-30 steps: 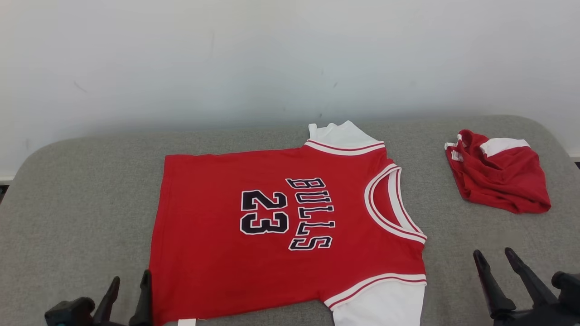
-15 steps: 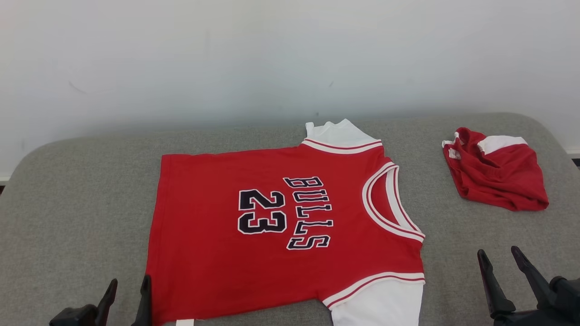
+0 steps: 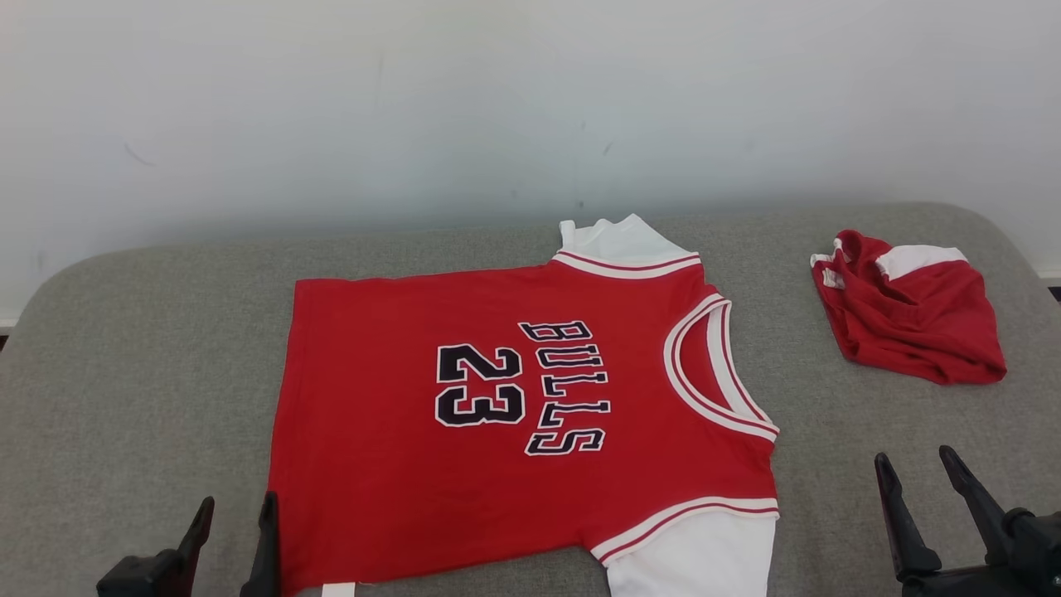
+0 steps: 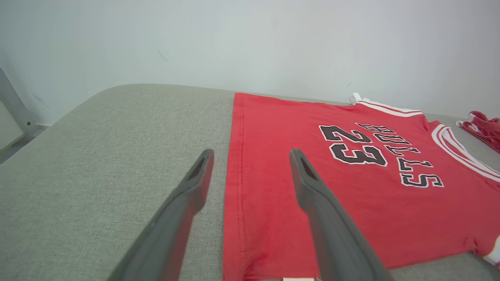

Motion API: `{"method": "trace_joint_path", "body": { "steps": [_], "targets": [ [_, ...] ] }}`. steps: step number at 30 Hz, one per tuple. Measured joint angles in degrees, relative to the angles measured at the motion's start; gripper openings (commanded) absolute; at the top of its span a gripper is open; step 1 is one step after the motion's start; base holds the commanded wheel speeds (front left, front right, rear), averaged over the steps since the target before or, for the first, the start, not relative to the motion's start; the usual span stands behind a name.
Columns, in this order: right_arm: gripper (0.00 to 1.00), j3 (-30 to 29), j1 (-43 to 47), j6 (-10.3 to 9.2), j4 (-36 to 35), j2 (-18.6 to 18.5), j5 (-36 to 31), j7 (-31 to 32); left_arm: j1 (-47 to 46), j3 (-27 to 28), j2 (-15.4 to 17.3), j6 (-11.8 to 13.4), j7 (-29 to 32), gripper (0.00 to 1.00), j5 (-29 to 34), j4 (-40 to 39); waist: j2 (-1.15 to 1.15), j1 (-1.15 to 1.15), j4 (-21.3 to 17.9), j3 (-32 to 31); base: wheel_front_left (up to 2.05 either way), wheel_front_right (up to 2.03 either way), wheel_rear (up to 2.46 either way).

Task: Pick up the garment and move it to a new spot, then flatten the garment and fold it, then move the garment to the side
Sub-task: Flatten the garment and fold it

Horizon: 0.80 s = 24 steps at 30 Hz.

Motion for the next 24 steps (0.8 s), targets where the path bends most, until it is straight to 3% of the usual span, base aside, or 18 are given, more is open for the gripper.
{"method": "trace_joint_path", "body": {
  "steps": [24],
  "targets": [
    [1.00,-4.9,2.2,0.00,-3.6,3.1,-4.9,5.0,1.3,3.2,-1.4,0.0,3.9,1.00,6.1,-3.4,0.00,0.00,0.8,-0.8,0.00,0.00,0.00]
  ]
}}
